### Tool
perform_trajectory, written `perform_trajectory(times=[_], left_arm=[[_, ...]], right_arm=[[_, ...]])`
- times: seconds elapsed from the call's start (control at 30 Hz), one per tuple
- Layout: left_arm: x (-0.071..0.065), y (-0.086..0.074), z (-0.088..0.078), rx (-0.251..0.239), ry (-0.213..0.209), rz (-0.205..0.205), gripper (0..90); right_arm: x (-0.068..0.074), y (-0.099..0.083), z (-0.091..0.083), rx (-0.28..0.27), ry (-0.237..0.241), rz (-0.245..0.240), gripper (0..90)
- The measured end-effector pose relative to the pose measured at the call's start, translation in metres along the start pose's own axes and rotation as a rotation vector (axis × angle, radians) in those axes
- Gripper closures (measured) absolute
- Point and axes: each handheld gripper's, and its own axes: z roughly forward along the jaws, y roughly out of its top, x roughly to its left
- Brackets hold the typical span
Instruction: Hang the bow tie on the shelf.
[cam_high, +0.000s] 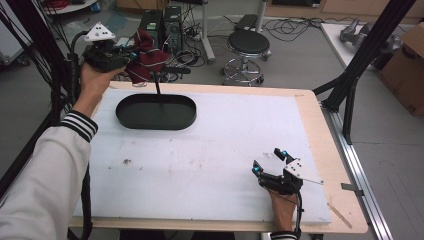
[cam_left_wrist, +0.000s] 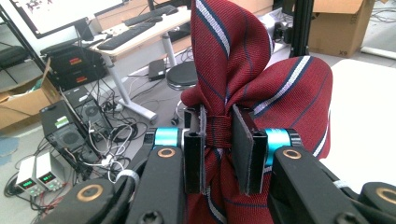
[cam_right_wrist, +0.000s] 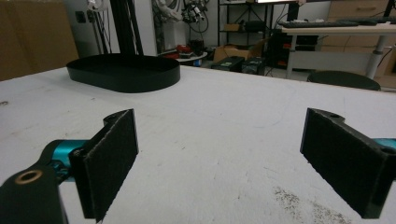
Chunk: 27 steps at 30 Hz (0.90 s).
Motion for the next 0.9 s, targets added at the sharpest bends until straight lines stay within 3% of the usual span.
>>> perform_trajectory(times=[0.17, 0.43, 0.9], left_arm=[[0.009, -0.003, 0.005, 0.005, 0.041, -0.020, 75.4], [0.014, -0.023, 0.010, 0.054, 0.078, -0.041, 75.4], [-0.002, -0.051, 0.017, 0.131, 0.058, -0.036, 75.3]], right_arm=[[0.000, 0.000, 0.000, 0.002, 0.001, 0.002, 10.3], [0.000, 0.000, 0.000, -0.001, -0.002, -0.003, 10.3], [0.001, 0.000, 0.000, 0.002, -0.003, -0.006, 10.3]])
